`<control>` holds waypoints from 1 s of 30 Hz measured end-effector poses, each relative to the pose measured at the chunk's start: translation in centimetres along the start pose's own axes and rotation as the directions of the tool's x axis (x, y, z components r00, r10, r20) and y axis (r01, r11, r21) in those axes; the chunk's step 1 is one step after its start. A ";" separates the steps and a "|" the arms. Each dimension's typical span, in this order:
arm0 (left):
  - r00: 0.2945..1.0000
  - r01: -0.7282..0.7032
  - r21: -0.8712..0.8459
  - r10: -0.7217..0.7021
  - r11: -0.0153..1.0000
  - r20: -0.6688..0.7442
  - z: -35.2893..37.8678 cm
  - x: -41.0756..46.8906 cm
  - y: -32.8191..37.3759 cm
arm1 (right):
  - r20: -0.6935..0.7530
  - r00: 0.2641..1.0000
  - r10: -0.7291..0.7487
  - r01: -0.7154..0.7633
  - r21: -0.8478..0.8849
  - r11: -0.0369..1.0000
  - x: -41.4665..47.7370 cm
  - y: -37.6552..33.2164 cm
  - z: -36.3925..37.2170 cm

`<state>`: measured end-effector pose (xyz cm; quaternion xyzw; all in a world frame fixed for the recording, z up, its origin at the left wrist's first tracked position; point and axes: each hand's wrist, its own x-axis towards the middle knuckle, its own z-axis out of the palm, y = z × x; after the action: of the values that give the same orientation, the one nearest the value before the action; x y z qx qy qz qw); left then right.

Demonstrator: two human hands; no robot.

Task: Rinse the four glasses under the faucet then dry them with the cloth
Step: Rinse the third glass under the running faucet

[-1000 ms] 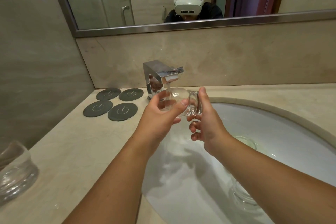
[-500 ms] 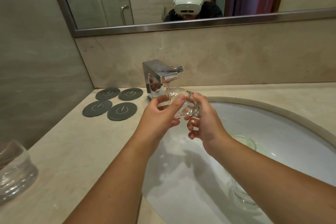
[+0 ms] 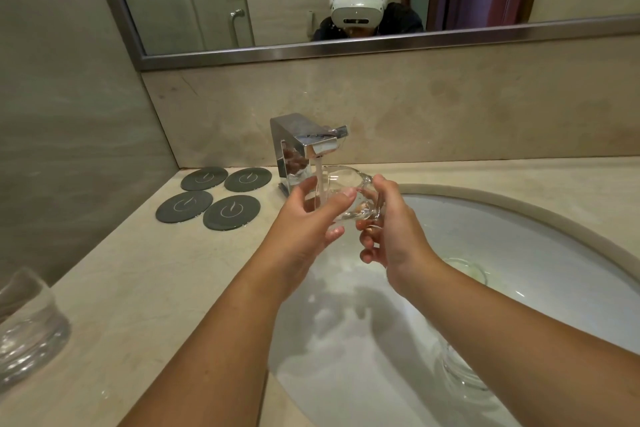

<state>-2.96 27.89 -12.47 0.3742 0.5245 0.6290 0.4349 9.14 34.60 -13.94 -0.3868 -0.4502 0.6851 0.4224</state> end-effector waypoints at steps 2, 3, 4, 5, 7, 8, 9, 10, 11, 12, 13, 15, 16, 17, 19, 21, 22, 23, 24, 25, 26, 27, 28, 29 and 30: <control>1.000 0.008 0.053 -0.007 0.999 -0.029 0.0 0.0 -0.1 | 0.002 0.999 -0.036 0.036 -0.019 0.999 -0.1 0.0 0.0; 0.999 -0.001 0.082 0.005 0.997 -0.051 0.0 0.1 -0.2 | 0.004 0.999 -0.048 0.048 -0.033 0.998 -0.2 0.0 0.1; 0.997 -0.017 0.105 0.024 0.994 -0.071 -0.2 0.2 -0.2 | 0.006 0.999 -0.054 0.054 -0.047 0.997 -0.3 0.0 0.1; 0.996 -0.031 0.118 0.041 0.993 -0.081 -0.2 0.2 -0.2 | 0.008 0.998 -0.055 0.055 -0.064 0.996 -0.3 0.0 0.2; 0.996 -0.045 0.110 0.054 0.993 -0.078 -0.5 0.3 -0.2 | 0.007 0.999 -0.043 0.044 -0.100 0.994 -0.4 0.0 0.2; 0.996 -0.051 0.097 0.057 0.994 -0.065 -0.5 0.3 -0.1 | 0.004 0.999 -0.032 0.032 -0.116 0.993 -0.4 0.0 0.3; 0.997 -0.056 0.088 0.061 0.994 -0.049 -0.5 0.2 -0.1 | -0.001 1.000 -0.017 0.016 -0.127 0.992 -0.4 -0.1 0.3; 0.997 -0.064 0.083 0.067 0.994 -0.027 -0.5 0.2 -0.1 | -0.008 1.000 0.002 -0.003 -0.129 0.992 -0.4 -0.1 0.2; 0.997 -0.071 0.078 0.072 0.994 -0.011 -0.5 0.1 -0.2 | -0.016 1.000 0.020 -0.021 -0.124 0.992 -0.3 -0.1 0.2; 0.997 -0.074 0.073 0.074 0.995 -0.003 -0.4 0.1 -0.2 | -0.023 0.999 0.030 -0.033 -0.120 0.992 -0.3 -0.2 0.1; 0.997 -0.074 0.065 0.074 0.995 0.000 -0.4 0.1 -0.3 | -0.028 0.999 0.032 -0.035 -0.115 0.993 -0.2 -0.1 0.1; 0.998 -0.066 0.054 0.066 0.996 -0.002 -0.3 0.2 -0.3 | -0.027 0.999 0.020 -0.022 -0.088 0.996 -0.1 0.0 0.1; 0.998 -0.059 0.051 0.060 0.997 -0.001 -0.3 0.2 -0.3 | -0.021 1.000 0.008 -0.009 -0.067 0.998 0.0 0.0 0.1; 0.999 -0.047 0.044 0.047 0.998 0.006 -0.2 0.3 -0.3 | -0.017 1.000 -0.008 0.007 -0.053 0.999 0.0 0.1 0.1; 1.000 -0.012 0.033 0.011 0.999 0.014 -0.1 0.2 -0.3 | -0.021 0.999 -0.046 0.045 -0.051 0.998 0.0 0.1 0.1; 1.000 0.007 0.071 -0.006 0.997 -0.014 -0.1 0.1 -0.2 | -0.020 0.997 -0.076 0.075 -0.047 0.996 -0.1 0.1 0.1; 0.999 0.008 0.101 -0.004 0.995 -0.038 -0.1 0.1 -0.2 | -0.015 0.996 -0.086 0.085 -0.050 0.995 -0.1 0.1 0.2; 0.998 0.003 0.123 0.005 0.992 -0.060 -0.1 0.1 -0.2 | -0.009 0.996 -0.093 0.093 -0.058 0.994 -0.2 0.1 0.2; 0.997 -0.009 0.136 0.019 0.991 -0.074 -0.1 0.1 -0.1 | -0.002 0.995 -0.099 0.099 -0.067 0.993 -0.2 0.2 0.2; 0.996 -0.027 0.143 0.039 0.989 -0.080 -0.2 0.1 -0.1 | 0.001 0.995 -0.103 0.103 -0.073 0.992 -0.2 0.2 0.2; 0.995 -0.046 0.144 0.058 0.988 -0.078 -0.2 0.1 -0.1 | 0.001 0.994 -0.105 0.105 -0.077 0.992 -0.2 0.2 0.3; 0.995 -0.062 0.135 0.072 0.989 -0.070 -0.3 0.1 0.0 | -0.003 0.994 -0.106 0.105 -0.082 0.991 -0.2 0.2 0.3; 0.995 -0.073 0.121 0.081 0.990 -0.059 -0.4 0.1 0.0 | -0.009 0.995 -0.102 0.101 -0.092 0.991 -0.3 0.1 0.3; 0.995 -0.080 0.105 0.085 0.991 -0.047 -0.4 0.2 0.0 | -0.017 0.996 -0.091 0.089 -0.104 0.991 -0.3 0.1 0.3; 0.995 -0.084 0.095 0.088 0.992 -0.038 -0.4 0.2 0.0 | -0.026 0.997 -0.071 0.068 -0.113 0.991 -0.4 -0.1 0.3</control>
<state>-3.45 27.97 -12.57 0.4030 0.5457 0.6299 0.3782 9.02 34.17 -13.75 -0.4041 -0.4949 0.6378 0.4302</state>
